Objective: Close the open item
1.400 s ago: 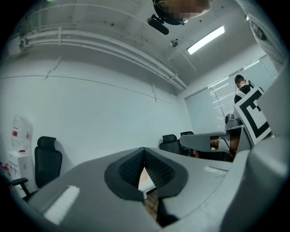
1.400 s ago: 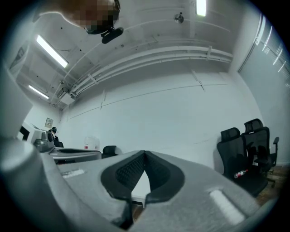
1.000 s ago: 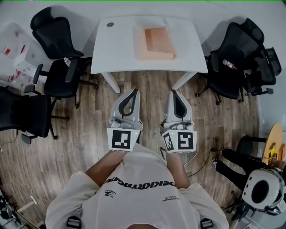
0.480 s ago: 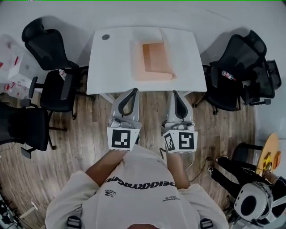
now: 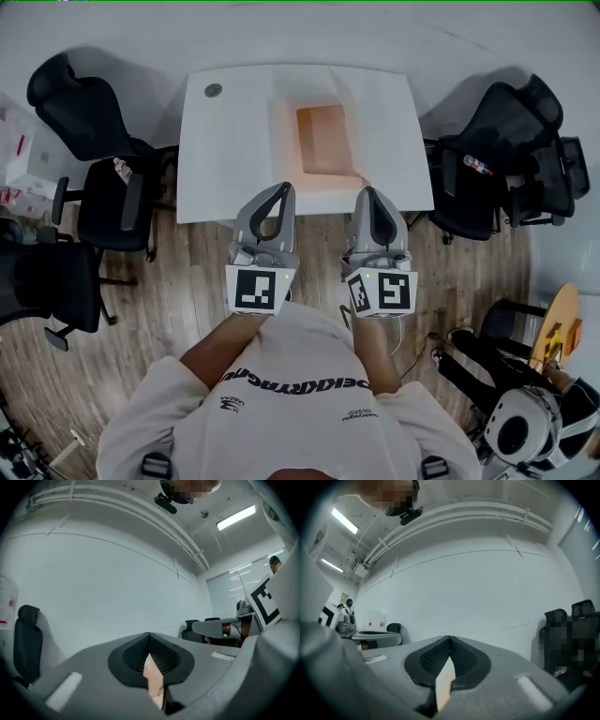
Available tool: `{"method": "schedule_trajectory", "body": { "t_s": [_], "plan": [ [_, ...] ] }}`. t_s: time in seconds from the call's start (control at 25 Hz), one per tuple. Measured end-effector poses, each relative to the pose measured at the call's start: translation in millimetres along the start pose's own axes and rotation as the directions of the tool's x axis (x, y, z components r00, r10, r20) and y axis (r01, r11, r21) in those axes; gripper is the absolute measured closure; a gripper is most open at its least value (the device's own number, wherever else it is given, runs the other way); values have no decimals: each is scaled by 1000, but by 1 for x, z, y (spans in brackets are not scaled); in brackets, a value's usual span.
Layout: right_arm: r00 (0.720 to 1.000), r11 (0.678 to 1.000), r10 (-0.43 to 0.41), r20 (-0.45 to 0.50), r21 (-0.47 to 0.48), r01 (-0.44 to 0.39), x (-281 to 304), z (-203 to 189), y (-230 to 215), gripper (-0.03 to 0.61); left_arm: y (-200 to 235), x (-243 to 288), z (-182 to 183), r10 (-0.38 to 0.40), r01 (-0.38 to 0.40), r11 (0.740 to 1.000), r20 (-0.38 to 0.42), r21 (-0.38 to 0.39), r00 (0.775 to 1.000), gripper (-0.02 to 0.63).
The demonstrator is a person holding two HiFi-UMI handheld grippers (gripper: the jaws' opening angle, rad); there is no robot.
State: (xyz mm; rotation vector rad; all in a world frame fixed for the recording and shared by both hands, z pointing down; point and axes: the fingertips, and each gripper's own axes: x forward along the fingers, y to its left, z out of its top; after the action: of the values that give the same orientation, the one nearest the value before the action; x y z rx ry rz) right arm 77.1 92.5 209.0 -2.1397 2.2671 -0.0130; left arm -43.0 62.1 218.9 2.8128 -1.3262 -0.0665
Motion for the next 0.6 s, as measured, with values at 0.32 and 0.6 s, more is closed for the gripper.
{"method": "schedule_trajectory", "body": {
  "t_s": [0.32, 0.6],
  "plan": [
    [998, 999, -49, -33, 3, 49, 37, -9, -30, 580, 22, 34, -13, 4, -4, 1000, -23, -17, 1000, 617],
    [995, 997, -74, -71, 30, 77, 54, -34, -58, 580, 38, 50, -36, 39, -41, 999, -70, -26, 997, 617]
  ]
}}
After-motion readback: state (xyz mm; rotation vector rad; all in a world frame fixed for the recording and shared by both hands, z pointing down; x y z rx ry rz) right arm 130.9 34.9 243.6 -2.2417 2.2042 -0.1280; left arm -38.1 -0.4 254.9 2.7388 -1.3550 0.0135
